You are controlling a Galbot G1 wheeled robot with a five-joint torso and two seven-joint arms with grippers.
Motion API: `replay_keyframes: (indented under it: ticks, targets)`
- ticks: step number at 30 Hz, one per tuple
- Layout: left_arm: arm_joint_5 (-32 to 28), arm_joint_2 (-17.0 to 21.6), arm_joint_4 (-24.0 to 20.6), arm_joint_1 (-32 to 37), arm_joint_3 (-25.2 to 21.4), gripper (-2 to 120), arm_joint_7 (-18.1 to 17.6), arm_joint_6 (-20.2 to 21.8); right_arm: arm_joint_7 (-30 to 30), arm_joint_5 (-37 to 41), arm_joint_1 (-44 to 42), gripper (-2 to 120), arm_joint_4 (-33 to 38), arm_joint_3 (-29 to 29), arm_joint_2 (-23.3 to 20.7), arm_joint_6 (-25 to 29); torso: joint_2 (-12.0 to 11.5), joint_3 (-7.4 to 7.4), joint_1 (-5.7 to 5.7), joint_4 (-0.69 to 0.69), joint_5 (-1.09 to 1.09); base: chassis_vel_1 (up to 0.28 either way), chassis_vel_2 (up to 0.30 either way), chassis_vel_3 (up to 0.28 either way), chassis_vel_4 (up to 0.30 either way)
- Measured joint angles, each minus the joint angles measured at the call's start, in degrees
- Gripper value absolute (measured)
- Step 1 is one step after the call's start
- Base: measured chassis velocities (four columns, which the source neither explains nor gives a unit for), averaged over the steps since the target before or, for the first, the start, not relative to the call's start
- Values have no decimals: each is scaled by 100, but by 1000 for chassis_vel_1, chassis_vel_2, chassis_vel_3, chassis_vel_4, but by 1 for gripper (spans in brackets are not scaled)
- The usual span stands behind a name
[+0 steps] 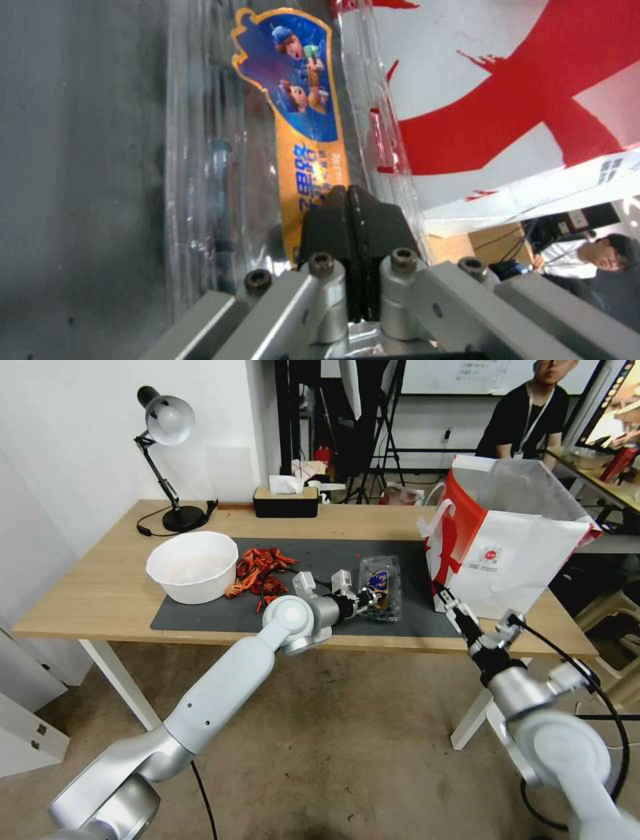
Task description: Close the takeout container lid, then place the container into the takeout bag.
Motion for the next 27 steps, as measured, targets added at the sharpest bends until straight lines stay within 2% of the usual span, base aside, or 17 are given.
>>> replay_keyframes:
  ticks: [9,14,24,27]
  targets:
    - [55,24,0,59,-14,0,6,-7,675,228,747,100,-356,-191,-49,-492,1,0,0,0,0,0,0,0,0]
    - [104,20,-22,115,-21,0,6,-25,1365,338,1311,100,-580,-318,-106,-995,1,0,0,1,-1,0,0,0,0]
    - [136,-20,-34,112,-16,0,-24,-57,1857,394,1868,100,-944,-703,-182,-1571,1,0,-1,0,-1,0,0,0,0]
    - [175,-18,-31,116,-60,0,-26,-63,2122,491,2185,100,-1178,-928,-200,-2105,1,0,-1,0,0,0,0,0,0]
